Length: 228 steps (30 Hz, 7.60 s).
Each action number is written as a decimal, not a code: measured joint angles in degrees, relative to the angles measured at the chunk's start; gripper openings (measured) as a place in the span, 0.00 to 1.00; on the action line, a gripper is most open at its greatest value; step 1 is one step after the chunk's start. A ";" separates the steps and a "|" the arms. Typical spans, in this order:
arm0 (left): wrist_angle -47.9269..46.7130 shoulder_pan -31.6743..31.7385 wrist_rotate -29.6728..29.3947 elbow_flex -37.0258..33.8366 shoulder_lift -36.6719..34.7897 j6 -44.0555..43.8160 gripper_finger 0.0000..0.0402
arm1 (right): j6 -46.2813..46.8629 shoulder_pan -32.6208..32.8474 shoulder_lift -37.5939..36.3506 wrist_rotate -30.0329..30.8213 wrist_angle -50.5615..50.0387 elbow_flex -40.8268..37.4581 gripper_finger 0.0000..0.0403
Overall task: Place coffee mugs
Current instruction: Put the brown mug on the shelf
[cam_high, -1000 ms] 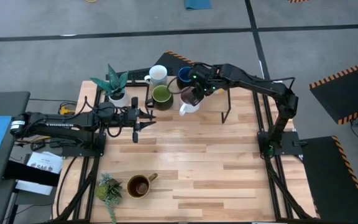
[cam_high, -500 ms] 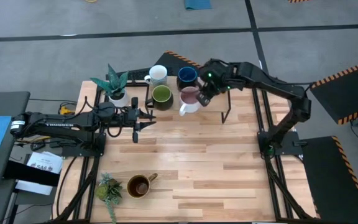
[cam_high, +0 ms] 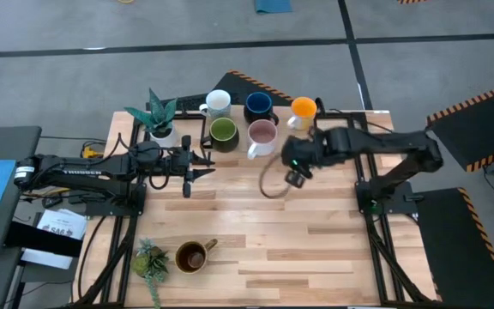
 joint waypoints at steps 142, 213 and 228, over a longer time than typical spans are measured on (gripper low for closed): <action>-62.07 -37.79 -2.22 34.14 39.43 -31.31 0.30 | 10.14 19.02 -22.58 14.55 44.88 -45.00 0.09; -42.14 -12.50 -13.71 63.14 67.37 11.60 0.05 | 6.03 28.10 -21.59 12.80 38.73 -41.31 0.09; -51.61 -14.05 -5.71 63.21 63.07 9.11 0.04 | -6.90 25.29 -14.71 4.87 51.11 -41.31 0.51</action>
